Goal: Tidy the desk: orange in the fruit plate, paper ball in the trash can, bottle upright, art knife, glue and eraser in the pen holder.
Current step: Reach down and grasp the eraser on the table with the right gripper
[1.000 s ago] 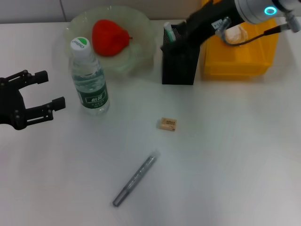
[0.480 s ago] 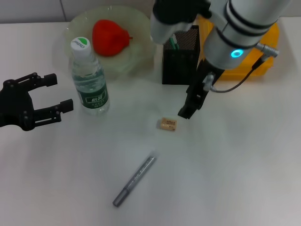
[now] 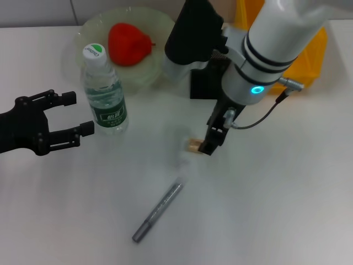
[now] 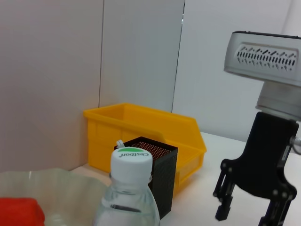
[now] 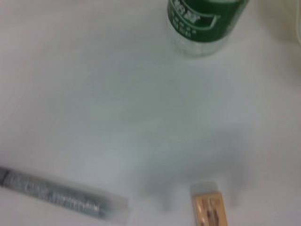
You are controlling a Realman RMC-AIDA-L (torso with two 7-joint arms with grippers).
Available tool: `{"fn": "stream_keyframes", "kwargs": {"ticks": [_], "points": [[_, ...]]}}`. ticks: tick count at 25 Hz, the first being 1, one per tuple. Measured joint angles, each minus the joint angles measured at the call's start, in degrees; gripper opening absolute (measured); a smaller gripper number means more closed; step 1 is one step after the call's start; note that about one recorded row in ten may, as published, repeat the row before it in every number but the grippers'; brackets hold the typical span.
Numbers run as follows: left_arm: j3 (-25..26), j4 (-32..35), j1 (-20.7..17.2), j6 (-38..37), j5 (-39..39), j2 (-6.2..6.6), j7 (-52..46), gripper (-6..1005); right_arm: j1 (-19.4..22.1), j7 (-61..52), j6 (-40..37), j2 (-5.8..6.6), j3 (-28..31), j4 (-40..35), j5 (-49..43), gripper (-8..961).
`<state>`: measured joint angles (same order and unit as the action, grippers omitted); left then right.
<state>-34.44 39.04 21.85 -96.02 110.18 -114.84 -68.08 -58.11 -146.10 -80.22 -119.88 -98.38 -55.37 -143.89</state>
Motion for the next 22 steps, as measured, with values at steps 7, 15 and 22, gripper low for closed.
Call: {"fn": "stream_keyframes", "kwargs": {"ticks": [7, 15, 22], "points": [[-0.02, -0.29, 0.04, 0.68, 0.13, -0.12, 0.31, 814, 0.31, -0.82, 7.40, 0.00, -5.21, 3.12, 0.96, 570], [-0.02, -0.29, 0.05, 0.75, 0.13, -0.12, 0.07, 815, 0.08, -1.04, 13.45, 0.00, -10.12, 6.43, 4.08, 534], [0.08, -0.29, 0.21, 0.75, 0.13, -0.16, 0.15, 814, -0.12, -1.51, 14.61, 0.00, -12.17, 7.10, 5.30, 504]]}}
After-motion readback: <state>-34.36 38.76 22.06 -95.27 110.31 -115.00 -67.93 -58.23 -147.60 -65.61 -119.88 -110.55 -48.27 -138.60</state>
